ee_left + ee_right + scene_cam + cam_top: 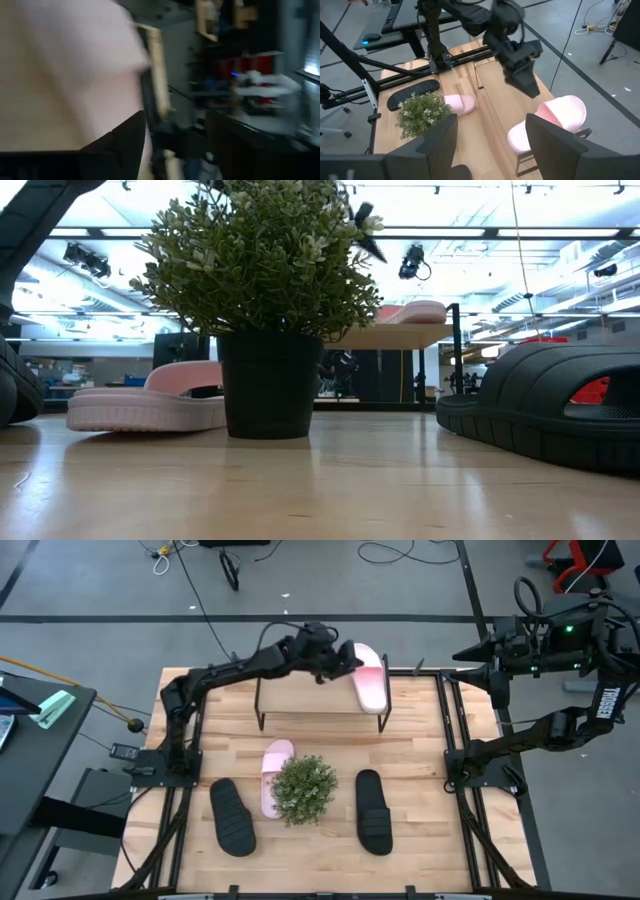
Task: Pick and place slides into the shelf
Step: Put the right pink slipper on the shelf
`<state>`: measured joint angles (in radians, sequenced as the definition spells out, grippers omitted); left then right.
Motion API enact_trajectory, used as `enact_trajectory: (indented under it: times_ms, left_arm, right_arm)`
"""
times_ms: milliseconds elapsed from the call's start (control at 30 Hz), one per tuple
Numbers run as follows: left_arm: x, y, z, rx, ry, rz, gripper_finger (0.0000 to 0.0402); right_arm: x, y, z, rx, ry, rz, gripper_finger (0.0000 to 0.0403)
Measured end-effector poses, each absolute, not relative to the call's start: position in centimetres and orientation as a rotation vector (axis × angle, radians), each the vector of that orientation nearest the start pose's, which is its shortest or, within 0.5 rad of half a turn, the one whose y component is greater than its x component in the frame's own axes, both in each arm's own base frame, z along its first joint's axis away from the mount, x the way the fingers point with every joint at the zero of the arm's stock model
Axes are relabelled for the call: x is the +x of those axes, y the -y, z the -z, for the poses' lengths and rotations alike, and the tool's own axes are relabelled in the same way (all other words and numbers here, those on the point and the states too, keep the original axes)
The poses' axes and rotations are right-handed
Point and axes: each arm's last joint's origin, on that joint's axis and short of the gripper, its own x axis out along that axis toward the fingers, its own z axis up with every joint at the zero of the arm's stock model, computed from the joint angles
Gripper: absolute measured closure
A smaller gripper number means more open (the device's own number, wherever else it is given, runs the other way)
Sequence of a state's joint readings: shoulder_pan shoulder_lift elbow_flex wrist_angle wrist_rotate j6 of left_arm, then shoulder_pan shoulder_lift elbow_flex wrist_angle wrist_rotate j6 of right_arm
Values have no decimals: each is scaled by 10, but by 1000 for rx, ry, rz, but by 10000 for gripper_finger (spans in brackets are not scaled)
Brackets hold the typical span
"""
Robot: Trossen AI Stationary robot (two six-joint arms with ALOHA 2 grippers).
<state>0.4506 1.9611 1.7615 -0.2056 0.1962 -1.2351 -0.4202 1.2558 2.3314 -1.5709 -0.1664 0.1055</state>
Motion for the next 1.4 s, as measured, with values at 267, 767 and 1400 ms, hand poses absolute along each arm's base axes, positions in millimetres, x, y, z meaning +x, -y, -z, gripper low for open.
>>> enact_trajectory:
  times_ms: [267, 767, 1400]
  left_arm:
    - [412, -195, -309, -1291, -253, -617, 228]
    - [430, -178, -296, -1346, -234, -623, 262]
    - [440, -182, -290, -1349, -92, -677, 274]
  right_arm:
    - [81, 31, -553, 247, -463, 274, 163]
    - [82, 31, -553, 255, -464, 276, 163]
    - [82, 31, -553, 256, -464, 276, 163]
